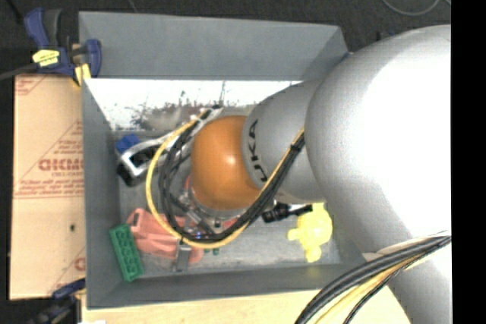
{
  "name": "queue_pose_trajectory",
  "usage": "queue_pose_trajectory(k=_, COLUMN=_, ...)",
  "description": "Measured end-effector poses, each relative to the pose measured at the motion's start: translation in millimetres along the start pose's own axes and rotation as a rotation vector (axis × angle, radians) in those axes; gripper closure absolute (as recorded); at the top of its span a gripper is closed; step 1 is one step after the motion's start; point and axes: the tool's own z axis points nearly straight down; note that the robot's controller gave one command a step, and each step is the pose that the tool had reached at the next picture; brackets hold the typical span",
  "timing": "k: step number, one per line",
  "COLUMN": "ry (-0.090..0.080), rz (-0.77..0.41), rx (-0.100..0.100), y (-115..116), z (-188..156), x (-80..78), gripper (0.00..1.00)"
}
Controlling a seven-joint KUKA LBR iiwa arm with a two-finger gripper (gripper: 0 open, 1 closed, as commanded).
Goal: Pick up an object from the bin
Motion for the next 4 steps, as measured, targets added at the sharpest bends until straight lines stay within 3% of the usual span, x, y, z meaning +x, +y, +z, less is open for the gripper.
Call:
queue_pose_trajectory(k=1, ry=-0.012, rz=0.173, rx=-0.005, y=6.2, z=-1.1, x=18.2, gripper=0.0)
queue_pose_trajectory(k=2, ry=0.002, rz=0.482, rx=-0.002, y=8.6, z=-1.1, x=27.0, gripper=1.0)
queue_pose_trajectory(k=4, ry=0.002, rz=0.483, rx=-0.002, y=8.4, z=-2.6, x=27.2, gripper=1.0)
